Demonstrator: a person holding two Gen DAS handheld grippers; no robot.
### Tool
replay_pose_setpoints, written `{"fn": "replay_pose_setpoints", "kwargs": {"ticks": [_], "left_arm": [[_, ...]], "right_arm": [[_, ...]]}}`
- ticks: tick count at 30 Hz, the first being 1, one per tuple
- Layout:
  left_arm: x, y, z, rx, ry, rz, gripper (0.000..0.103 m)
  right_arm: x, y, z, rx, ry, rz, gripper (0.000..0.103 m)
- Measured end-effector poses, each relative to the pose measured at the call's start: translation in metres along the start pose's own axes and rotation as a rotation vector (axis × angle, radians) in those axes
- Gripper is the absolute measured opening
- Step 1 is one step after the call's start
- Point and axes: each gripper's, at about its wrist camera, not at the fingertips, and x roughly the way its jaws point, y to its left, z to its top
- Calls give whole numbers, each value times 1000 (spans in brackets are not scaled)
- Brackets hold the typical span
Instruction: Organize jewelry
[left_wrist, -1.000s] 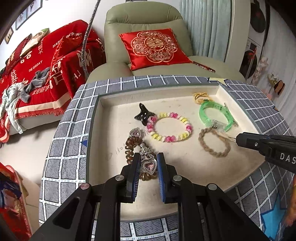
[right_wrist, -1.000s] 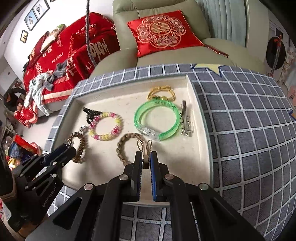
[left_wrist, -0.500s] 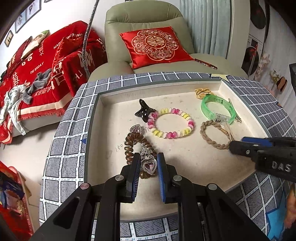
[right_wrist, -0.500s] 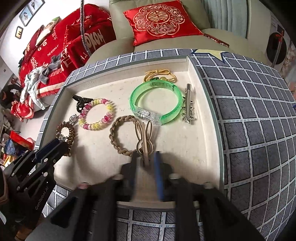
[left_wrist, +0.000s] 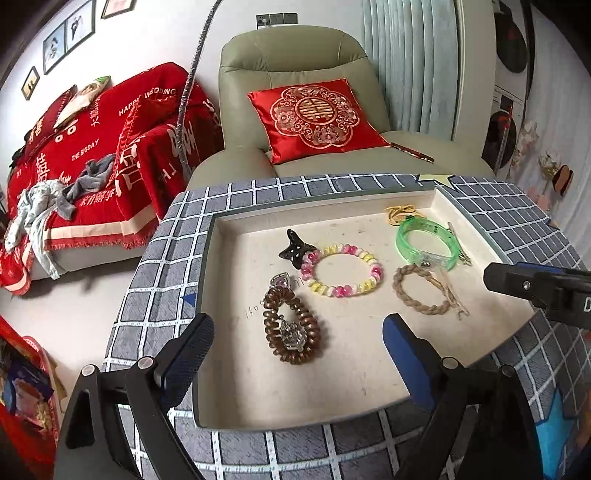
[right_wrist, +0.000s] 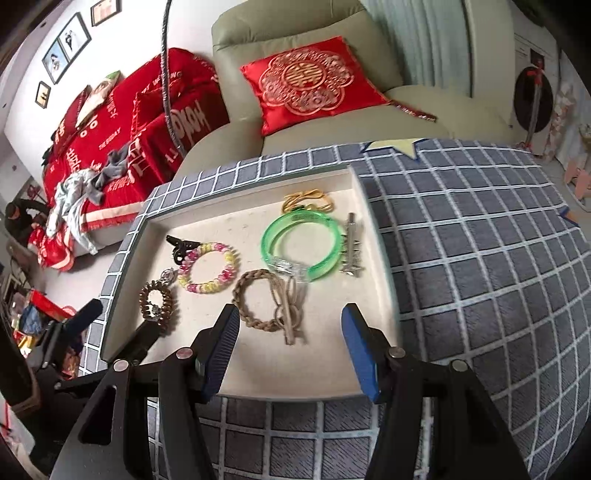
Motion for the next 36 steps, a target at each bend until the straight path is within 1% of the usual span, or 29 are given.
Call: {"fn": "replay_pose_setpoints", "kwargs": {"ticks": [4, 6, 7, 8, 11, 13, 17, 23, 29, 36], "left_arm": [[-11, 2, -7, -24, -2, 5, 103], [-18, 4, -14, -37, -5, 14, 103], [-19, 4, -17, -43, -4, 16, 103], [-21, 4, -19, -48, -2, 19, 103], [-27, 6, -29, -69, -12, 38, 103], [-31, 6, -35, -73, -18, 42, 103], [-41, 6, -42, -76, -43, 57, 103], [-52, 7, -52, -90, -76, 80, 103], [-55, 6, -56, -93, -78, 83, 103], [-57, 4, -59, -87, -83, 84, 103]], "right_arm": [[-8, -1, -11, -8, -17, -32, 62], [-11, -1, -19, -17, -28, -51, 68], [-13, 0, -24, -22, -36, -61, 78], [-15, 1, -28, -28, -43, -67, 82], [-22, 4, -41, -61, -82, -111, 83], [-25, 6, -47, -74, -101, -125, 87], [-32, 8, -59, -84, -145, -133, 87], [-40, 12, -74, -107, -220, -183, 89], [-47, 19, -80, -133, -257, -182, 89], [-51, 25, -83, -140, -262, -180, 89]]}}
